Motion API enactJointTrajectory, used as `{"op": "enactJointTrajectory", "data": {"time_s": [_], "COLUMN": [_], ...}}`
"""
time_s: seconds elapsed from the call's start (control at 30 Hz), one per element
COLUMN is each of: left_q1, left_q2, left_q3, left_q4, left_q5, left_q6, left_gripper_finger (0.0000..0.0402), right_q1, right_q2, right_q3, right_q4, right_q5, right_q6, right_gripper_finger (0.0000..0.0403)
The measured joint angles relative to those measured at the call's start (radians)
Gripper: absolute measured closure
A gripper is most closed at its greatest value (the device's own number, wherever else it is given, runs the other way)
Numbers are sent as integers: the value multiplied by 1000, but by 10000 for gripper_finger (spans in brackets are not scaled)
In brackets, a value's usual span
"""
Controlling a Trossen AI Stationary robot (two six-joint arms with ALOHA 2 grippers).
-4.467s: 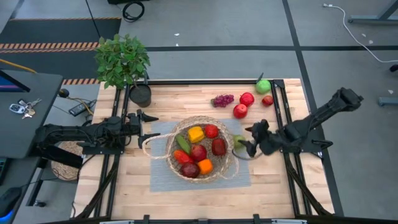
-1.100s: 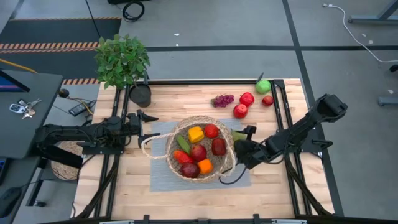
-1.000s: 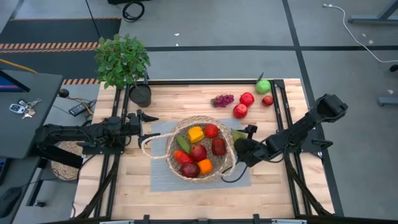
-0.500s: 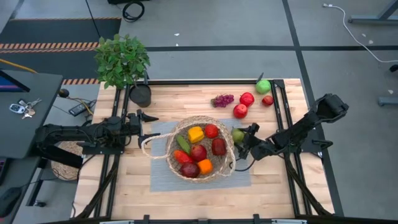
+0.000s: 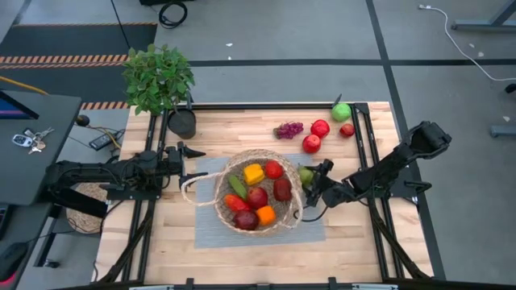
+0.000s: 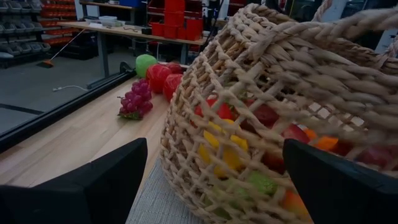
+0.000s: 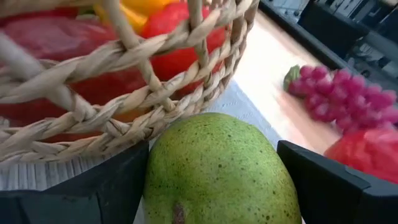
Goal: Build produce basket
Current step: Put the pear into the basket
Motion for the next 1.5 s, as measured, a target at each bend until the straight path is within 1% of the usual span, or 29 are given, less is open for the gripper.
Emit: {"op": "enactJointTrajectory", "data": {"time_s": [0.07,0.23,0.4,0.47,0.53,0.6,0.7,0.77,0.87,0.97,1.07,1.13,1.33,1.43,1.5], "left_q1": [0,0,0,0,0,0,0,0,0,0,0,0,0,0,0], "left_q2": [0,0,0,0,0,0,0,0,0,0,0,0,0,0,0], "left_q3": [0,0,0,0,0,0,0,0,0,0,0,0,0,0,0], "left_q4": [0,0,0,0,0,0,0,0,0,0,0,0,0,0,0], "left_q5": [0,0,0,0,0,0,0,0,0,0,0,0,0,0,0], "left_q6": [-1,-1,0,0,0,0,0,-1,0,0,-1,0,-1,0,-1], "left_gripper_finger": [19,19,19,19,19,19,19,19,19,19,19,19,19,19,19], "right_q1": [0,2,3,2,2,2,2,2,3,1,0,1,1,13,24], "right_q2": [-19,-112,-233,-280,-332,-377,-433,-460,-470,-467,-467,-467,-455,-419,-382], "right_q3": [21,85,162,197,242,285,370,424,497,560,582,582,581,580,580], "right_q4": [-21,-102,-118,-123,-113,-117,-115,-112,-116,-99,-24,24,40,111,202], "right_q5": [22,120,290,338,357,327,252,170,12,-85,-139,-148,-158,-233,-286], "right_q6": [-31,-124,-305,-384,-440,-476,-487,-482,-452,-389,-323,-319,-308,-295,-293], "right_gripper_finger": [57,57,57,57,57,57,57,57,57,57,57,57,57,57,57]}}
